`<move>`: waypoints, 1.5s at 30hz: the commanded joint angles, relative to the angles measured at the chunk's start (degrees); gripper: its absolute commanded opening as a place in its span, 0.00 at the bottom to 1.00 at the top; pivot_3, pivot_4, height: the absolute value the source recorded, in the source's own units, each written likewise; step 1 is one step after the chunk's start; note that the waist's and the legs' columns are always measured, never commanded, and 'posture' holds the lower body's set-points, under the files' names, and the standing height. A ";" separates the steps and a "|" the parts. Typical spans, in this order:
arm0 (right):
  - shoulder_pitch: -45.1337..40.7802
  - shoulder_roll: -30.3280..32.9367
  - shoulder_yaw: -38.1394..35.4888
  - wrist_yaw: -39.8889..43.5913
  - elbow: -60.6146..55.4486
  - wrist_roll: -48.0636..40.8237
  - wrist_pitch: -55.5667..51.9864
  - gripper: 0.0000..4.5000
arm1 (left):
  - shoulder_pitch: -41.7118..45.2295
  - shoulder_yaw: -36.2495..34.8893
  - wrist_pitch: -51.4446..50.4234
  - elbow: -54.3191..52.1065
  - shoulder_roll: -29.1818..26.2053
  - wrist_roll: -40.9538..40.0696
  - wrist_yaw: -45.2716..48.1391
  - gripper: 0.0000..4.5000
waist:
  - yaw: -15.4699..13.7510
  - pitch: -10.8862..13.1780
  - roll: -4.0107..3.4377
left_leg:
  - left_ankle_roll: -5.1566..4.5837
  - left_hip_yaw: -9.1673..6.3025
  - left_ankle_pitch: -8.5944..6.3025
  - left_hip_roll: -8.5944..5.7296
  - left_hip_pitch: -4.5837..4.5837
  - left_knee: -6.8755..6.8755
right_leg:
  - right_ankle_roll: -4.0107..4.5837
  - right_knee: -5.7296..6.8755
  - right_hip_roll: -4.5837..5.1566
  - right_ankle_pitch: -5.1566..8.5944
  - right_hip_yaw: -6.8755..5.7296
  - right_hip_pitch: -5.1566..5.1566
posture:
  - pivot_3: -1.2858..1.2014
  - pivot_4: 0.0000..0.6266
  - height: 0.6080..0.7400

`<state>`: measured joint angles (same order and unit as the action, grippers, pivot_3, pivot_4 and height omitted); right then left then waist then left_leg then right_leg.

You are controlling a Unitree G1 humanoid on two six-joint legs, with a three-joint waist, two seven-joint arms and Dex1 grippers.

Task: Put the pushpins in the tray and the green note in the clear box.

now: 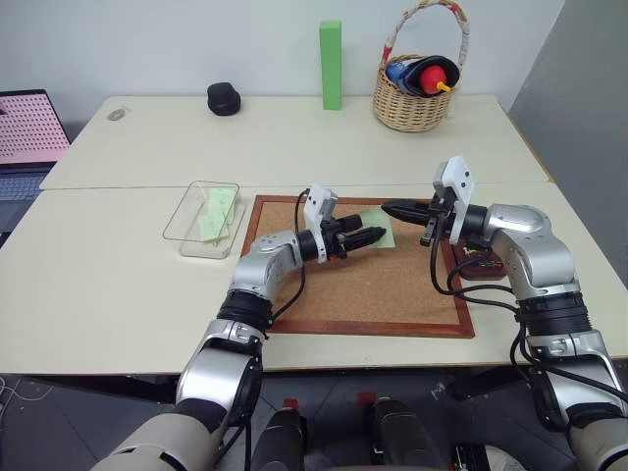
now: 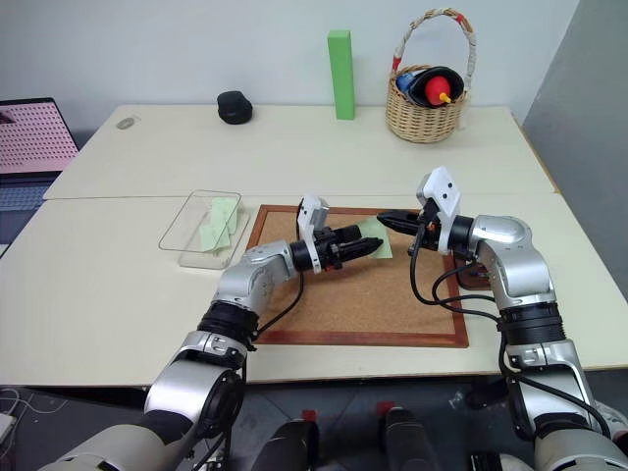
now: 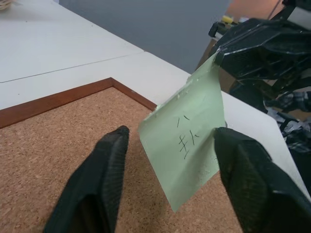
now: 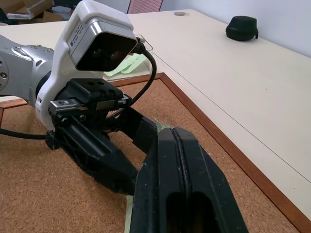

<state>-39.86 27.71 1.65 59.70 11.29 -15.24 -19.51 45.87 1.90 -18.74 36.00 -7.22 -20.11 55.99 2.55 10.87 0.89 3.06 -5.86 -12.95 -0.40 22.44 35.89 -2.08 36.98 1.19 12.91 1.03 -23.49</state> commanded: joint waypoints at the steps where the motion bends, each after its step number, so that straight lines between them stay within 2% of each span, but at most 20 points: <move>1: -0.70 0.37 -0.37 -0.20 -2.09 -1.06 0.11 0.00 | -0.95 -0.09 -1.23 -3.87 -0.43 -0.96 1.52 0.45 | 0.00 0.00 0.00 | 0.00 0.00 0.00 0.00 0.00 0.00 | 0.00 0.00 0.00 0.00 0.00 0.00 | 0.52 0.24 1.00; 11: -0.63 0.31 0.01 -0.06 -2.44 -1.24 -0.39 0.00 | -2.12 0.16 -1.92 -5.78 -0.23 -0.10 1.25 0.01 | -0.01 0.00 0.00 | 0.00 -0.01 0.00 0.00 0.01 0.01 | 0.00 0.00 0.00 0.00 -0.01 -0.01 | 0.52 0.24 1.00; 20: -0.27 0.28 -0.28 -0.36 -3.40 -1.88 -2.48 0.00 | -3.30 0.04 -2.21 -7.41 -0.27 0.11 -0.33 0.00 | 0.00 0.00 0.00 | 0.00 -0.01 0.00 0.00 0.01 0.01 | 0.00 0.01 0.00 0.00 0.00 -0.01 | 0.52 0.24 1.00; 23: -0.30 0.69 -0.77 -0.03 -4.19 -2.67 -3.39 0.10 | -5.16 -0.45 -3.01 -10.55 -1.73 0.05 -1.43 0.00 | 0.03 0.00 0.00 | 0.00 -0.02 0.00 0.00 0.01 0.02 | 0.00 0.02 0.00 0.00 0.00 -0.01 | 0.52 0.24 1.00; 25: -0.29 1.20 -1.08 0.31 -4.95 -3.34 -4.04 0.22 | -6.71 -1.17 -3.43 -13.46 -2.85 -0.22 -2.53 0.00 | 0.11 0.00 0.00 | 0.00 -0.02 0.00 0.01 0.00 0.02 | 0.00 0.03 0.00 0.00 0.01 -0.01 | 0.52 0.24 1.00; 28: -0.23 1.90 -1.29 0.68 -5.95 -4.11 -4.79 0.34 | -8.58 -2.37 -4.78 -17.56 -4.24 -1.52 -3.69 0.00 | 0.18 0.00 0.00 | 0.00 -0.03 0.00 0.02 0.00 0.02 | 0.00 0.04 0.00 0.00 0.01 -0.01 | 0.52 0.24 1.00; 32: 0.28 3.30 -0.87 1.98 -9.33 -5.83 -7.05 0.53 | -13.08 -5.65 -8.11 -29.95 -8.30 -3.52 -6.66 0.00 | 0.42 0.00 0.00 | 0.00 -0.02 0.00 0.03 0.00 0.02 | 0.01 0.04 0.00 0.00 0.03 -0.02 | 0.52 0.24 1.00; 36: 0.61 4.00 0.93 2.92 -12.71 -6.08 -7.79 0.72 | -14.73 -9.12 -10.56 -39.20 -15.37 -2.61 -10.60 0.00 | 0.42 0.00 0.00 | 0.01 -0.07 0.00 0.04 0.01 0.01 | 0.01 0.07 -0.01 0.00 -0.01 -0.05 | 0.52 0.24 1.00; 42: 1.19 3.72 4.95 4.56 -16.75 -4.81 -6.13 0.99 | -15.44 -14.83 -13.47 -39.95 -26.84 1.52 -17.58 0.00 | 0.40 0.00 0.00 | 0.01 -0.07 0.00 0.04 0.01 0.04 | 0.00 0.05 -0.01 0.00 -0.03 -0.04 | 0.52 0.24 1.00; 45: 0.69 2.98 7.65 4.63 -16.71 -2.61 -3.38 0.99 | -15.28 -14.69 -11.61 -36.47 -32.70 6.73 -20.11 0.00 | 0.32 0.00 0.00 | 0.01 -0.09 0.00 0.04 0.02 0.04 | 0.01 0.04 0.00 0.00 -0.05 -0.04 | 0.52 0.24 1.00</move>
<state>-38.71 31.14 8.06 63.82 -3.14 -19.01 -25.81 30.11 -11.91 -32.24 -1.86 -36.33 -17.38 37.95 2.87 10.87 0.89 3.07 -5.95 -12.95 -0.37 22.46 35.92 -2.07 37.01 1.19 12.92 0.97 -23.54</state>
